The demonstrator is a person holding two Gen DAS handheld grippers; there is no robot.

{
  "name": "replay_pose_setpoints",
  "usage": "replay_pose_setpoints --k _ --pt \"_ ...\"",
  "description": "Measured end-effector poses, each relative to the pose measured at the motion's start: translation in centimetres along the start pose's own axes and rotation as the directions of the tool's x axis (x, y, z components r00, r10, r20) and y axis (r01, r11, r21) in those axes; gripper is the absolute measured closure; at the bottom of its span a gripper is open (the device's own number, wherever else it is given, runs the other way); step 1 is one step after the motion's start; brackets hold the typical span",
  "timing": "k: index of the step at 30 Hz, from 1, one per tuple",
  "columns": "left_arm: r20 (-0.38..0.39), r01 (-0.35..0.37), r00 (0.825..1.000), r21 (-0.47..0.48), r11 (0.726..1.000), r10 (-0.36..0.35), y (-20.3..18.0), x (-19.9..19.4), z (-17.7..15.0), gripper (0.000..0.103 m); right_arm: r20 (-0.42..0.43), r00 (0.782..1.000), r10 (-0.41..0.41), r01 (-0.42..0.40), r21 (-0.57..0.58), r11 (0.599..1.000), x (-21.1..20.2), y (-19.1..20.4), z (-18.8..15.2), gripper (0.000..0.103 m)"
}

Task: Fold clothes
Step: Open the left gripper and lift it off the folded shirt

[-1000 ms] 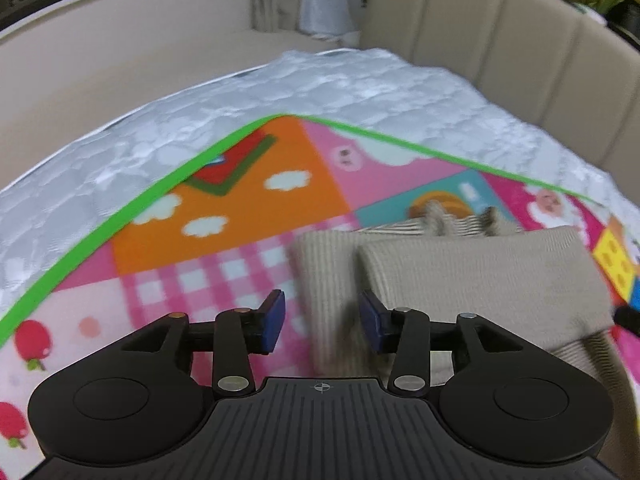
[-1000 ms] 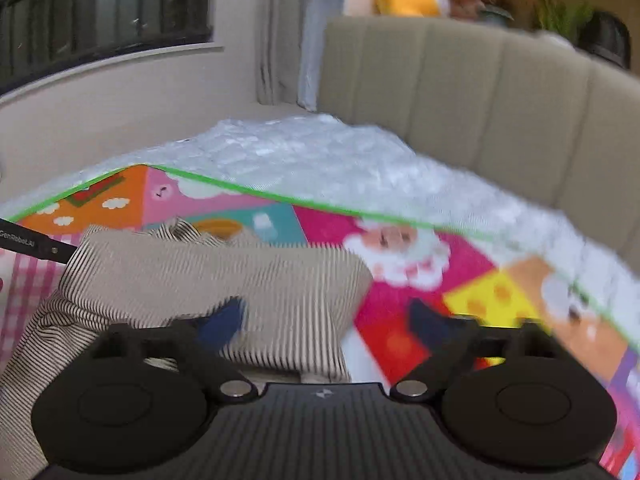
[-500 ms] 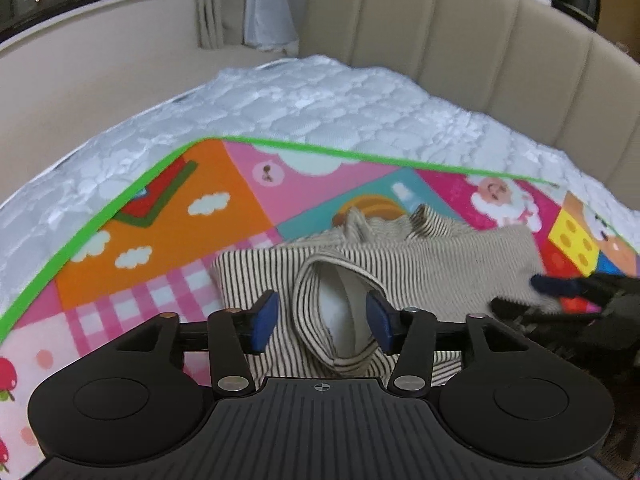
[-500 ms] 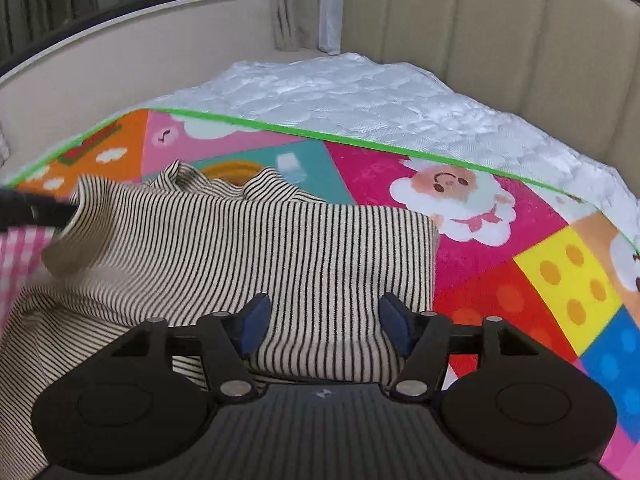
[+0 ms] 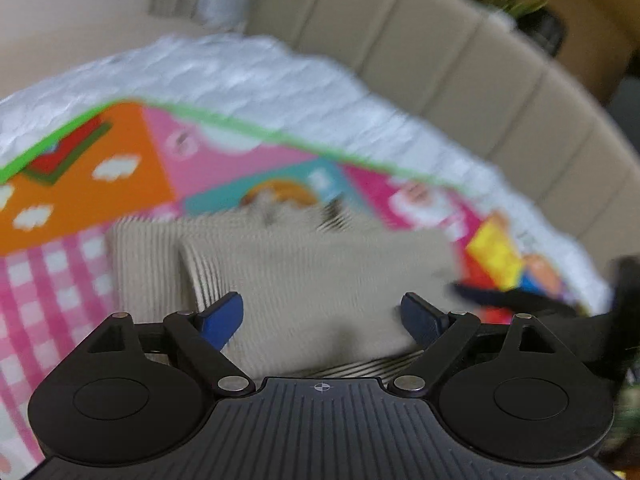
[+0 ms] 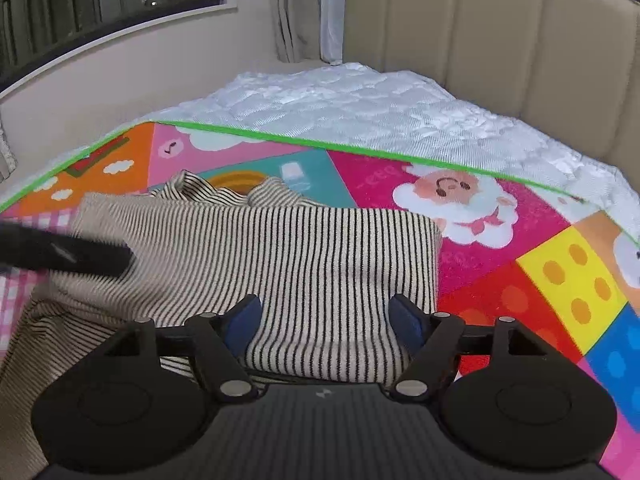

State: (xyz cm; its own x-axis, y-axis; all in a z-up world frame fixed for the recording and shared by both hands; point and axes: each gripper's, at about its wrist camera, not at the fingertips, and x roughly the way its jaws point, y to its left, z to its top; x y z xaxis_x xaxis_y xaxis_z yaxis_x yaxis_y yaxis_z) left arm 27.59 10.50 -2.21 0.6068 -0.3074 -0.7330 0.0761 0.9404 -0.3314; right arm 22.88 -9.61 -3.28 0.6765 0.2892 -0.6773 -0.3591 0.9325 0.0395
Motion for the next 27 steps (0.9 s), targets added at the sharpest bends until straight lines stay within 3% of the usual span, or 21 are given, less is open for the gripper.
replay_pose_setpoints --k 2,4,5,8,11,14,16,18,22,27 --pt "-0.029 -0.028 0.999 -0.02 0.999 0.027 0.8 1.1 -0.1 0.016 0.032 0.999 0.01 -0.01 0.007 1.0 -1.1 0.0 0.5 0.033" --pt "-0.023 -0.047 0.999 0.0 0.999 0.047 0.5 1.2 -0.2 0.015 0.058 0.998 0.021 -0.022 0.02 1.0 -1.8 -0.1 1.1 0.05" --pt "-0.018 -0.052 0.999 0.008 0.999 0.052 0.3 1.1 -0.3 0.013 0.07 0.997 0.026 -0.028 0.026 0.999 -2.2 -0.2 1.5 0.052" --pt "0.0 -0.063 0.998 0.029 0.998 0.063 -0.2 0.8 -0.4 0.012 0.043 0.999 0.028 -0.031 0.053 0.998 -1.6 -0.6 1.8 0.052" --pt "0.017 -0.075 0.997 0.05 0.996 0.074 -0.7 0.4 -0.6 0.015 -0.063 0.998 0.007 -0.002 0.071 0.997 0.7 -1.2 0.5 0.052" --pt "0.102 -0.099 0.991 0.092 0.991 0.09 -1.3 -1.1 -0.4 0.018 -0.051 0.999 -0.006 0.006 0.008 1.0 0.9 -0.6 0.2 0.048" --pt "0.089 -0.12 0.99 0.099 0.988 0.111 -1.1 -0.7 -0.3 0.021 -0.056 0.998 0.002 -0.001 0.018 1.0 1.1 -0.5 0.4 0.039" --pt "0.069 -0.14 0.989 0.103 0.985 0.134 -0.9 -0.3 -0.2 0.024 -0.053 0.999 -0.002 0.002 0.013 1.0 1.2 -0.3 0.3 0.037" --pt "0.029 -0.163 0.987 0.124 0.979 0.16 -0.5 0.9 -0.7 0.023 -0.031 1.0 -0.003 0.002 -0.016 1.0 0.6 0.1 0.5 0.038" --pt "0.035 -0.17 0.985 0.126 0.977 0.167 -0.2 0.0 -0.6 0.023 0.092 0.996 0.003 -0.002 -0.006 1.0 -1.2 -0.8 2.0 0.048"
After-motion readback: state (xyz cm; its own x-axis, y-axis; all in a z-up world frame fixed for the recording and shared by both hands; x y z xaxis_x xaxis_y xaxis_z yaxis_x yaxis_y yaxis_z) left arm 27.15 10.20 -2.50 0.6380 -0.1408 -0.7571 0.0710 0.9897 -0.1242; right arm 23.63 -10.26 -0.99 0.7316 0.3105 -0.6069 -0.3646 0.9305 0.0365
